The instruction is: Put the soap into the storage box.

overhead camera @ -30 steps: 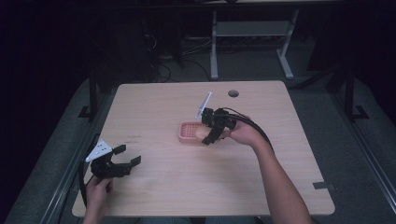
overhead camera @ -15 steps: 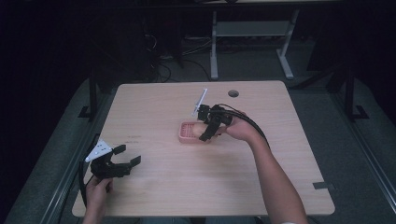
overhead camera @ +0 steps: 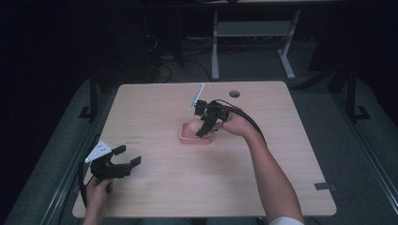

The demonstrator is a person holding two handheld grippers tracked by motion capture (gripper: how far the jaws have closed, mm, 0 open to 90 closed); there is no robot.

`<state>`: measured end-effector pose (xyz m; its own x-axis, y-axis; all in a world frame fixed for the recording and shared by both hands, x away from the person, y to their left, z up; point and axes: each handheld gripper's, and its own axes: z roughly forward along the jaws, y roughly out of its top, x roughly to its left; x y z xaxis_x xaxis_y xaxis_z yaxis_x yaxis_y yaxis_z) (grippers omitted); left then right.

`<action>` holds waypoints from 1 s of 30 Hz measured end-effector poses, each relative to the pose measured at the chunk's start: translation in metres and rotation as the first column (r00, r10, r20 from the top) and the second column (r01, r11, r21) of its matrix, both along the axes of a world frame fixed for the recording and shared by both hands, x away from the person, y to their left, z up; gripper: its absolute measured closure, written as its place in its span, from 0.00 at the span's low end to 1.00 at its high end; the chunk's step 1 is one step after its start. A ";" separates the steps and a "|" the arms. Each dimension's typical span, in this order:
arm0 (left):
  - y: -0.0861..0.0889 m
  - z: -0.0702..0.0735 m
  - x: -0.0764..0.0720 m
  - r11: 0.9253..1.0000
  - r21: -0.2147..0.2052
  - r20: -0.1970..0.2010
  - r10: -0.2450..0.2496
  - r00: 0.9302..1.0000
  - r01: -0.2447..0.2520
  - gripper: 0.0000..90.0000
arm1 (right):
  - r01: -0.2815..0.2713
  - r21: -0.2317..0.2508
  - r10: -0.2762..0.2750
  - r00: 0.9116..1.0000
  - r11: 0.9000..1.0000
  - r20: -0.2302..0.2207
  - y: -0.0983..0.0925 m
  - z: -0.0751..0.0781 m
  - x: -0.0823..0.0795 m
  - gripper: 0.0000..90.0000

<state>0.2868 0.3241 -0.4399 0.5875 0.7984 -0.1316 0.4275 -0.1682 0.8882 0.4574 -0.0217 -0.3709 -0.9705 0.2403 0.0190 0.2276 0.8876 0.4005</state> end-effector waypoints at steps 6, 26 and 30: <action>0.000 0.000 0.000 1.000 -0.004 0.000 0.001 1.000 -0.001 0.16 | 0.000 -0.020 0.000 1.000 1.000 0.009 0.007 0.001 0.008 0.35; 0.001 0.000 0.000 1.000 -0.006 -0.004 0.001 1.000 -0.001 0.16 | 0.017 -0.040 -0.018 0.999 0.999 -0.040 0.021 -0.025 0.024 0.35; 0.001 0.000 0.000 1.000 -0.007 -0.003 0.001 1.000 -0.001 0.16 | 0.021 -0.049 -0.024 0.999 0.999 -0.049 0.023 -0.030 0.026 0.35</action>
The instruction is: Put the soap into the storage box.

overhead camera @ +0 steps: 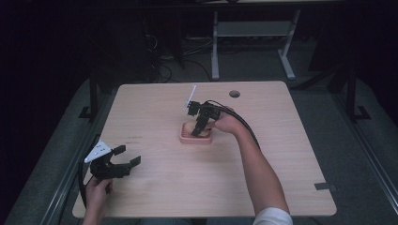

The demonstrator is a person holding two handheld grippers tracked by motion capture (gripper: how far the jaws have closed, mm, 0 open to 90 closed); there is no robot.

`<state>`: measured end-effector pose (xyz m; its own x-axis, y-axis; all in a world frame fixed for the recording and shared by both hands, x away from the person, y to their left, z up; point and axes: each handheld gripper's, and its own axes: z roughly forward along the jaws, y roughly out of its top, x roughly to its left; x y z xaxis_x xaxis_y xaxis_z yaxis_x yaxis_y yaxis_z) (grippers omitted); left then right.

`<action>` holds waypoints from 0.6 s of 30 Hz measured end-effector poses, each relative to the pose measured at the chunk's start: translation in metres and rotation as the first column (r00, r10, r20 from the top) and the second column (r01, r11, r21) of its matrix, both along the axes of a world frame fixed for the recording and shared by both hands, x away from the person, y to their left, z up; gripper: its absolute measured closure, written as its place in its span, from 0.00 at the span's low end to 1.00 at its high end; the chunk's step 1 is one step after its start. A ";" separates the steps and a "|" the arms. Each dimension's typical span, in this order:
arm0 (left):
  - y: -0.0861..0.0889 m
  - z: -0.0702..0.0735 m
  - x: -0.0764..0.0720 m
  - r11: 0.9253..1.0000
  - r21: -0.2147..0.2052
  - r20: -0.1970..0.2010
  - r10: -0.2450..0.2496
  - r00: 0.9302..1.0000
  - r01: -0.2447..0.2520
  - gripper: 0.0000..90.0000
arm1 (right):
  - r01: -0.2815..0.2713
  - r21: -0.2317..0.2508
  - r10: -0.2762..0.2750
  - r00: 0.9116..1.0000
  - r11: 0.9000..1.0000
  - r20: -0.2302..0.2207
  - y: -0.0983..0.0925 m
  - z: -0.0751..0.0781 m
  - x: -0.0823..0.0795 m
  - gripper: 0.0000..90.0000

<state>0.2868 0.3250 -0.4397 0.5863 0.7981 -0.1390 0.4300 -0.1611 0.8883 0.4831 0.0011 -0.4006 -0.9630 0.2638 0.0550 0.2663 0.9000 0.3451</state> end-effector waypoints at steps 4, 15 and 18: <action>0.000 0.000 0.000 1.000 -0.002 -0.001 0.001 1.000 -0.001 0.16 | 0.002 -0.004 -0.002 1.000 1.000 -0.003 0.000 -0.003 0.002 0.35; 0.000 0.000 0.000 1.000 -0.005 0.000 0.004 1.000 -0.004 0.16 | 0.013 -0.018 -0.014 1.000 1.000 -0.029 0.002 -0.014 0.009 0.35; 0.000 0.000 0.000 1.000 -0.003 0.000 0.003 1.000 -0.003 0.16 | 0.015 -0.020 -0.015 0.999 1.000 -0.028 0.003 -0.015 0.009 0.35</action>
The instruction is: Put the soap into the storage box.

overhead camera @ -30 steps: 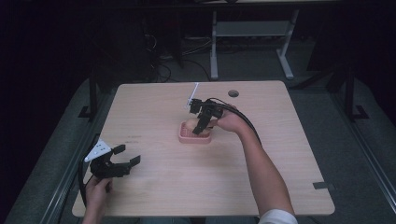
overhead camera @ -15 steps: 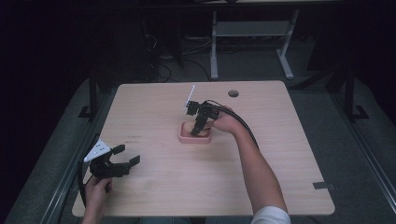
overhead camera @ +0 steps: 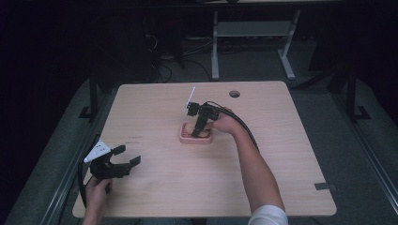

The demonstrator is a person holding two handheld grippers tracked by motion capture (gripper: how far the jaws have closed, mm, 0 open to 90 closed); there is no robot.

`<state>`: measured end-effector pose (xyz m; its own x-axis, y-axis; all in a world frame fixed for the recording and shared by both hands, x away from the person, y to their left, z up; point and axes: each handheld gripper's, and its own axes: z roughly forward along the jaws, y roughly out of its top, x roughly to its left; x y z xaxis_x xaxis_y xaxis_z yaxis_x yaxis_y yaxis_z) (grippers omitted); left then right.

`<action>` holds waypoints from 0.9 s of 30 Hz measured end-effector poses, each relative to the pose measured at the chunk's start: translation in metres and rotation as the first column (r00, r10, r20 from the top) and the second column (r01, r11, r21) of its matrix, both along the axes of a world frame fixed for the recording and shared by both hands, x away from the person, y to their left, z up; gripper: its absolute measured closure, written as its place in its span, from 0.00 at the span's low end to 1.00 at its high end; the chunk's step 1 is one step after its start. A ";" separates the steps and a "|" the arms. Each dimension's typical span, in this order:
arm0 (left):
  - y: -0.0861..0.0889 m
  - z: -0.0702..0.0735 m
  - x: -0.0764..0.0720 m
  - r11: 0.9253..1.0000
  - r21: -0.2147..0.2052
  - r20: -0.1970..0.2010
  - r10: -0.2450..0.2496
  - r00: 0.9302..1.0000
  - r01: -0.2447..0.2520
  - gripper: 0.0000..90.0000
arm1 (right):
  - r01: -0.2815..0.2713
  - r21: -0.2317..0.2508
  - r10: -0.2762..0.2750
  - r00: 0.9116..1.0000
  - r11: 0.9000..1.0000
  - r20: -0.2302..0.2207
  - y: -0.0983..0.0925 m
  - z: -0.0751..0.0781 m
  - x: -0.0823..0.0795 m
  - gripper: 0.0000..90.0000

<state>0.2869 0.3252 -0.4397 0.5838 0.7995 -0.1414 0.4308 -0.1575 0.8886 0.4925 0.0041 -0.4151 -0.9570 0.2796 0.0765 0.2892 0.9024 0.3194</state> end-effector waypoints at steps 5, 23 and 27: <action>0.000 0.000 0.000 1.000 0.001 0.001 0.000 1.000 0.000 0.16 | 0.002 0.001 -0.002 1.000 1.000 -0.002 0.001 -0.001 0.000 0.35; 0.000 0.000 0.000 1.000 0.002 0.002 -0.001 1.000 0.001 0.16 | 0.002 -0.005 -0.002 1.000 1.000 0.007 0.001 -0.002 0.000 0.35; 0.001 0.000 0.000 1.000 0.004 0.003 -0.001 1.000 0.001 0.16 | 0.004 -0.011 -0.004 1.000 1.000 0.011 0.002 -0.002 0.000 0.35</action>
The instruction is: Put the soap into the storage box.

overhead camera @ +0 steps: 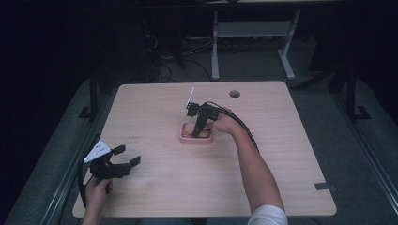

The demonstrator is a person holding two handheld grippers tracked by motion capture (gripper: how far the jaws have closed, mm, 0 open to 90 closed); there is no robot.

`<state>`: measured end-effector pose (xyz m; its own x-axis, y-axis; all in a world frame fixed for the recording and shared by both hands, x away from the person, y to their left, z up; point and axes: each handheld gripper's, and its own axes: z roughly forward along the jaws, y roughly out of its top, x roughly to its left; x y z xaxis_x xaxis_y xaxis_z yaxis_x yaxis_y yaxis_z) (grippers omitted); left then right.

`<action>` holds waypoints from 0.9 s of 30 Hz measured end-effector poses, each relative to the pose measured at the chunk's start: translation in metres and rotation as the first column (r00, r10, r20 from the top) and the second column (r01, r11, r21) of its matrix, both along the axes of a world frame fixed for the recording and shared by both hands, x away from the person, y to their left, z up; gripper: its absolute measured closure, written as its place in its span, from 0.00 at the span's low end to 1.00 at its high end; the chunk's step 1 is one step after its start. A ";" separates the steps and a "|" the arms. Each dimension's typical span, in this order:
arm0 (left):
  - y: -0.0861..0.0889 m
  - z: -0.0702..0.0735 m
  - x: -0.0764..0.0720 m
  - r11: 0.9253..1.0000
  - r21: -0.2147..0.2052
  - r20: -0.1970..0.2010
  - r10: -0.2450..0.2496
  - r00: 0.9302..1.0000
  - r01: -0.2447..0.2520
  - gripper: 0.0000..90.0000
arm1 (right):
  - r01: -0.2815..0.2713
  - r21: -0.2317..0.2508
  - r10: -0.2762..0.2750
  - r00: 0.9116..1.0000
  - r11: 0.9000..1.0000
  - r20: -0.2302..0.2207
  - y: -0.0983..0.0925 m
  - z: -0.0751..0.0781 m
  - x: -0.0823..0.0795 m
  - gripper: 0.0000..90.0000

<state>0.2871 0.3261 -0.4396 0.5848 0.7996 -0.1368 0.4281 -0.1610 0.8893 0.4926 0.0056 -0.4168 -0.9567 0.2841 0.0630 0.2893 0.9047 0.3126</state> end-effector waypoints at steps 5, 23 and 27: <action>0.000 0.000 0.000 1.000 0.001 0.000 0.000 1.000 0.000 0.16 | -0.004 0.000 0.004 1.000 1.000 0.003 0.001 0.000 0.000 0.35; 0.000 0.000 0.000 1.000 -0.002 0.001 0.001 1.000 -0.001 0.16 | -0.004 0.002 0.004 1.000 1.000 0.000 0.001 0.000 0.000 0.35; 0.000 0.000 0.000 1.000 -0.003 0.001 0.000 1.000 0.000 0.16 | -0.002 0.000 0.002 1.000 1.000 0.001 0.000 0.000 0.001 0.35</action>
<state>0.2870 0.3261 -0.4394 0.5845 0.7994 -0.1388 0.4275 -0.1581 0.8901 0.4933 0.0056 -0.4171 -0.9573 0.2823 0.0625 0.2874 0.9053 0.3128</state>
